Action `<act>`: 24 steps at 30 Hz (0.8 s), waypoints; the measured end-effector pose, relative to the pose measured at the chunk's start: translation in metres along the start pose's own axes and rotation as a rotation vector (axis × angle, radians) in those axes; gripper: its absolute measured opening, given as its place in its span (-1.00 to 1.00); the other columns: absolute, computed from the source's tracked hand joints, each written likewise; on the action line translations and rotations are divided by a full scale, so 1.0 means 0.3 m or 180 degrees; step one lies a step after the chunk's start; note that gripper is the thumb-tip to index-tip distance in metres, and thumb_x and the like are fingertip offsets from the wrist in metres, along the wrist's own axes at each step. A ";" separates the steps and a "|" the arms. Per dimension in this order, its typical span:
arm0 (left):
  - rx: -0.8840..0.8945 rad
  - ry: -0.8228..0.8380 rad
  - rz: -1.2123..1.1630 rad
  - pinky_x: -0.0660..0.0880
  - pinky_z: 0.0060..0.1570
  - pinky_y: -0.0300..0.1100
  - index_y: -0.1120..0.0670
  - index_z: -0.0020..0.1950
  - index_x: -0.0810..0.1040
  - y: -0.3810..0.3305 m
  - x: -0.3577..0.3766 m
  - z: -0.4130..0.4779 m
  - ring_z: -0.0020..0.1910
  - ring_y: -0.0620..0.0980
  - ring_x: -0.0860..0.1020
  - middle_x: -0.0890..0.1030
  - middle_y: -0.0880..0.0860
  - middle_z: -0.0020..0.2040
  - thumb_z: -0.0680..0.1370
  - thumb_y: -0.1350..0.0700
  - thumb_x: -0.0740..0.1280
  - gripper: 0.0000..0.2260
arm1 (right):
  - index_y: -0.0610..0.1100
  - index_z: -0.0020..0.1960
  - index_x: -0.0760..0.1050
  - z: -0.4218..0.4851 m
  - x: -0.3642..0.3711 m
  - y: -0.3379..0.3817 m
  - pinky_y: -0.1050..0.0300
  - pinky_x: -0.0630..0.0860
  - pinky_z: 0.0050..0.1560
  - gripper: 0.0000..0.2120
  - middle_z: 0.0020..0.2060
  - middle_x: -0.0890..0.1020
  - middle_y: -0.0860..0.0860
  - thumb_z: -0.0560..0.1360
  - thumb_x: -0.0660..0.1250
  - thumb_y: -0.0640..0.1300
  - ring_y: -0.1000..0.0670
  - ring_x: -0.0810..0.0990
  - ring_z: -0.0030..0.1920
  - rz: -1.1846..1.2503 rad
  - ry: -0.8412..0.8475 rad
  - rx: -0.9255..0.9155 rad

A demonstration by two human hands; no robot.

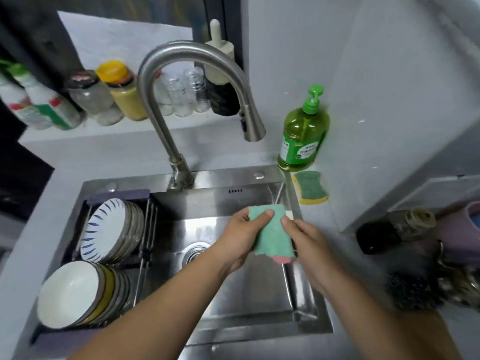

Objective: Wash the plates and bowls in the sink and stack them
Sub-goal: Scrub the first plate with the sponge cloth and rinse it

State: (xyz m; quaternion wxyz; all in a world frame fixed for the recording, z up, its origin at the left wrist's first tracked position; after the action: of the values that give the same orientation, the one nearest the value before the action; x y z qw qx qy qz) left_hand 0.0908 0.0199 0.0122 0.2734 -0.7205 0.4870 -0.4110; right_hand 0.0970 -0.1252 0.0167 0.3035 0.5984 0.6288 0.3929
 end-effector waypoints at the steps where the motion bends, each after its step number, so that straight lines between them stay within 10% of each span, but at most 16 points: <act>1: 0.0032 -0.0105 -0.0073 0.65 -0.06 -0.06 0.19 0.14 0.65 -0.028 -0.044 -0.032 -0.05 0.07 0.70 0.73 0.15 0.00 0.63 0.14 0.39 -0.84 | -0.32 0.00 0.59 -0.006 0.060 0.011 0.00 0.54 -0.29 -0.70 -0.16 0.69 -0.31 0.59 0.35 -0.05 -0.18 0.64 -0.26 0.0037 0.0114 -0.0003; 13: 0.0427 -0.0845 0.0379 0.61 -0.25 -0.17 0.17 0.00 0.57 -0.298 -0.648 -0.303 -0.24 0.02 0.65 0.67 0.11 -0.18 0.61 0.15 0.43 -0.90 | -0.19 -0.07 0.52 -0.026 0.709 0.055 0.16 0.49 -0.53 -0.80 -0.21 0.68 -0.23 0.63 0.28 -0.08 -0.14 0.65 -0.36 -0.0111 0.0638 -0.0002; 24: 0.0032 -0.1721 0.1389 0.52 0.14 -0.05 0.15 0.10 0.53 -0.324 -1.329 -0.298 0.03 0.06 0.61 0.63 0.10 0.06 0.63 -0.10 0.35 -0.69 | 0.04 0.31 0.46 0.077 1.092 -0.078 0.10 0.55 -0.46 -0.70 0.00 0.61 -0.17 0.67 0.13 -0.22 -0.08 0.64 -0.30 -0.1171 0.0289 -0.0360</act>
State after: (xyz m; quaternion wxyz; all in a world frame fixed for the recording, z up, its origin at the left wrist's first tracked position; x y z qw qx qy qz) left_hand -0.0145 0.4266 0.0054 0.4775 -0.6809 0.5375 -0.1395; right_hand 0.0720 0.2031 0.0138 0.3747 0.4371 0.7175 0.3921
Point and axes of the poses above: each hand's wrist, its own z-axis towards the middle knuckle, its own x-axis out of the palm, y = z × x, the point moved 3 cm from there along z, towards the middle knuckle
